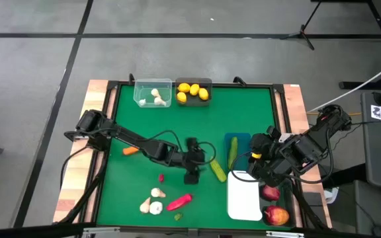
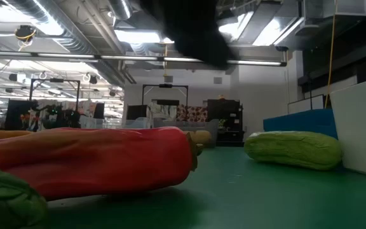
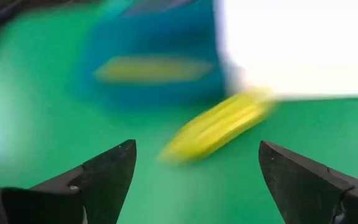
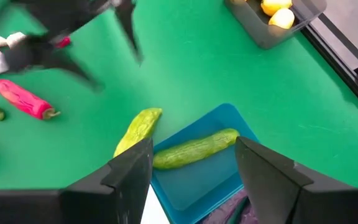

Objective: Sort produce into baskets
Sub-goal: Put the green cucumber into the blue bin

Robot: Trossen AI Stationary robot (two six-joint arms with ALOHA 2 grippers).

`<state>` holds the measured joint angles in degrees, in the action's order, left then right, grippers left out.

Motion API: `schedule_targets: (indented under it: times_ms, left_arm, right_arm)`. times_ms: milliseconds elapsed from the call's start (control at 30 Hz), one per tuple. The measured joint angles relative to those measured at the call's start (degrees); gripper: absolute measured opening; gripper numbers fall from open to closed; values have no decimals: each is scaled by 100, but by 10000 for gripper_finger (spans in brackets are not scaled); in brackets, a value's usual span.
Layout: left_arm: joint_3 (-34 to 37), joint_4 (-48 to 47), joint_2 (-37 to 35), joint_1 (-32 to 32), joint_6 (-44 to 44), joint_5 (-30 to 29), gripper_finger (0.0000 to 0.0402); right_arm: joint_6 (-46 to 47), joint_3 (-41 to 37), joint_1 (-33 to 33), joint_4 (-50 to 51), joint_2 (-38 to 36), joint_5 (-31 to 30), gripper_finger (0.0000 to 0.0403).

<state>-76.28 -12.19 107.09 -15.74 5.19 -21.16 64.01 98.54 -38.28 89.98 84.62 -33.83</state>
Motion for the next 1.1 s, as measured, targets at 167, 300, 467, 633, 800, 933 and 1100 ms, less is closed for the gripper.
schedule_targets:
  times_ms: [167, 300, 467, 633, 800, 933, 1100]
  left_arm:
    - [6, 1040, 271, 176, -1421, 1465, 335]
    - [5, 1300, 525, 390, -1981, 2088, 335]
    - [5, 1572, 978, 634, -2391, 2631, 335]
    - [5, 1636, 1240, 917, -2476, 2829, 335]
    - [4, 2010, 1372, 1142, -2500, 3355, 335]
    - [1, 2201, 1555, 1236, -2508, 3715, 335]
    - [1, 2213, 1730, 1246, -2646, 3784, 335]
  right_arm:
    - [0, 0, 0, 5, 2, 54, 230]
    - [-3, 0, 0, 4, 2, 110, 230]
    - [-150, 0, 0, 3, 2, 105, 230]
    - [-156, 0, 0, 4, 2, 98, 230]
    - [-304, 0, 0, 4, 2, 86, 230]
    - [-357, 0, 2, 0, 2, 82, 230]
    - [-407, 0, 2, 4, 2, 83, 230]
